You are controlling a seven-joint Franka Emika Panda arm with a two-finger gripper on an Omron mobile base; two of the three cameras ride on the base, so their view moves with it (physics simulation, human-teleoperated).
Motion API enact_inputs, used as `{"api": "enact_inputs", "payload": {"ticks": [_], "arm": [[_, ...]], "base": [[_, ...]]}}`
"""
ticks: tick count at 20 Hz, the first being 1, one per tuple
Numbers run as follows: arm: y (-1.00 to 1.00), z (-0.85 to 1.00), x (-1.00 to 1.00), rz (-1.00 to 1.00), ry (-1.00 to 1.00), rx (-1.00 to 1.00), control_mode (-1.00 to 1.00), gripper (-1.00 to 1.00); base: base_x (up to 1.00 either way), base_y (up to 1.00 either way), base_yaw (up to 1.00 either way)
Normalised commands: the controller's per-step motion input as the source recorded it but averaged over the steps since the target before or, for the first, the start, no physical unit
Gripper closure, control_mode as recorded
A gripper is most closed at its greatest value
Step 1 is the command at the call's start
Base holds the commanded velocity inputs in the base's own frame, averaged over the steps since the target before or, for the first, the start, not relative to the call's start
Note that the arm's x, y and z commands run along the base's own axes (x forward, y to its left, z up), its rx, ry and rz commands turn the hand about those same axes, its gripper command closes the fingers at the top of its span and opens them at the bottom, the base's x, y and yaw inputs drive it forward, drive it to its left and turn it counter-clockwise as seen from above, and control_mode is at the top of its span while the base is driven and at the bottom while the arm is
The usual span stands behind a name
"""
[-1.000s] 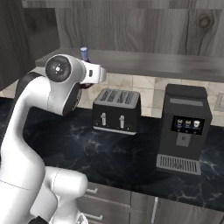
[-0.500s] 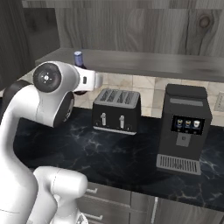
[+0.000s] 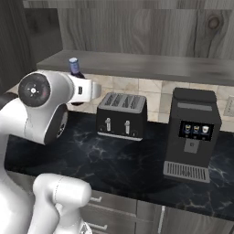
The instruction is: Take 2 condiments from the cabinet and move them on the counter near the stove.Make sure the condiments are lined up with each other, next to each other.
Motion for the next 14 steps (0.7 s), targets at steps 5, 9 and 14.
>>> {"api": "enact_inputs", "payload": {"ticks": [5,9,14], "arm": [[0.17,0.0,-0.37,0.0,0.0,-0.01,-1.0,1.0],[0.17,0.0,-0.22,0.0,0.01,-0.01,-1.0,1.0],[0.12,0.0,-0.24,0.0,0.01,0.0,-1.0,1.0]], "base": [[0.0,0.0,0.0],[0.0,0.0,0.0],[0.0,0.0,0.0]]}}
